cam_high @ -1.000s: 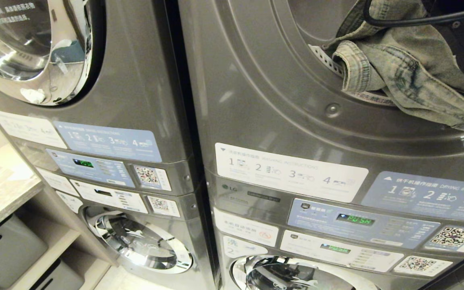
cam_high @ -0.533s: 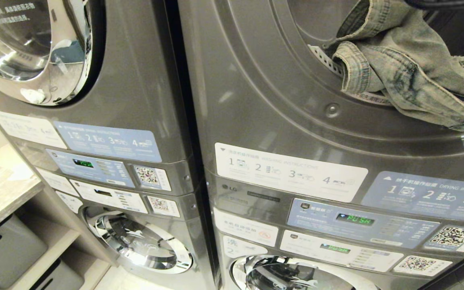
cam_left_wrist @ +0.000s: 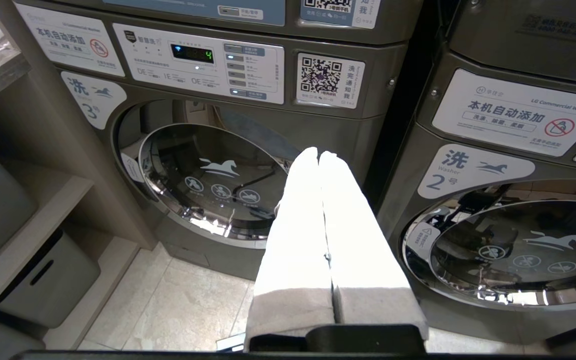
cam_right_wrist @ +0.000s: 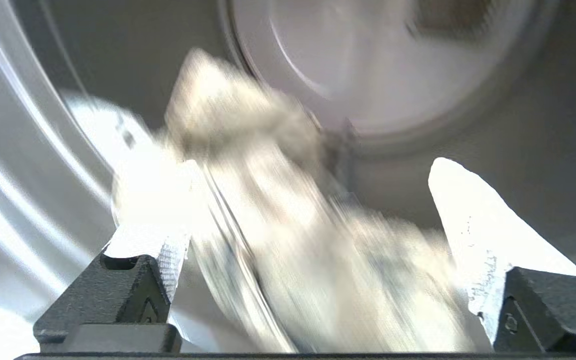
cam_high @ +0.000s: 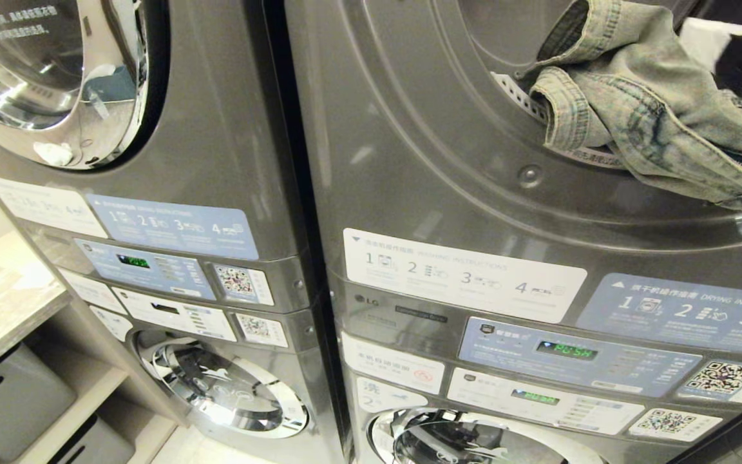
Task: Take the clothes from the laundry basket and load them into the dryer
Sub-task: Put the clothes in the dryer
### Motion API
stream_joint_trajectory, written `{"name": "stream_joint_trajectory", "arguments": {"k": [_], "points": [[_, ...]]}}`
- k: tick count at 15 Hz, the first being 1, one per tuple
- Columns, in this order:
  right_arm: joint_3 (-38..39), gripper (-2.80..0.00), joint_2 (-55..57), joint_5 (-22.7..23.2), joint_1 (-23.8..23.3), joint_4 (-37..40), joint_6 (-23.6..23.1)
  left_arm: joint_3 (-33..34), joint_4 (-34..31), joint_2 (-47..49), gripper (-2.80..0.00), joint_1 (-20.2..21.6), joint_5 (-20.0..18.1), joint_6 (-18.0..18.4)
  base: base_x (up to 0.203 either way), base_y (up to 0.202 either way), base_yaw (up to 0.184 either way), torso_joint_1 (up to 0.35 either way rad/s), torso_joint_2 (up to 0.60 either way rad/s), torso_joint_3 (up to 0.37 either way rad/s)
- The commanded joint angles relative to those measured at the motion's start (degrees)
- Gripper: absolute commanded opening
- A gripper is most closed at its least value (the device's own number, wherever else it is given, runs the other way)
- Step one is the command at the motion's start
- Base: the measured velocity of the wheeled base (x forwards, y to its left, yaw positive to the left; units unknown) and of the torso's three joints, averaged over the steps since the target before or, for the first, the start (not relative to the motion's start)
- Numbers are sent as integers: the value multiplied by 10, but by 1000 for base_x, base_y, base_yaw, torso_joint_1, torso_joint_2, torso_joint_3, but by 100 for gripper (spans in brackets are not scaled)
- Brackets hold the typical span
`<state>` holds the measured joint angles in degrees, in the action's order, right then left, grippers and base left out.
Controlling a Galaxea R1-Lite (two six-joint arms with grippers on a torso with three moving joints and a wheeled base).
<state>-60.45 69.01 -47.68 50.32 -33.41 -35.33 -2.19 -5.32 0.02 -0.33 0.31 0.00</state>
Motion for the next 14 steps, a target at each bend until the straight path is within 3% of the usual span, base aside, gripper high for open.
{"name": "stream_joint_trajectory", "arguments": {"k": [1,6,11,14], "points": [[40,0,-77,-21,15,16,-3,0,0,0,-280,0,0,0,0,0,0,0,0,0],[104,0,-76,-57,15,103,2,0,0,0,-280,0,0,0,0,0,0,0,0,0],[87,0,2,-83,11,96,2,0,0,0,-280,0,0,0,0,0,0,0,0,0],[45,0,63,-108,10,46,-1,0,0,0,-280,0,0,0,0,0,0,0,0,0]]}}
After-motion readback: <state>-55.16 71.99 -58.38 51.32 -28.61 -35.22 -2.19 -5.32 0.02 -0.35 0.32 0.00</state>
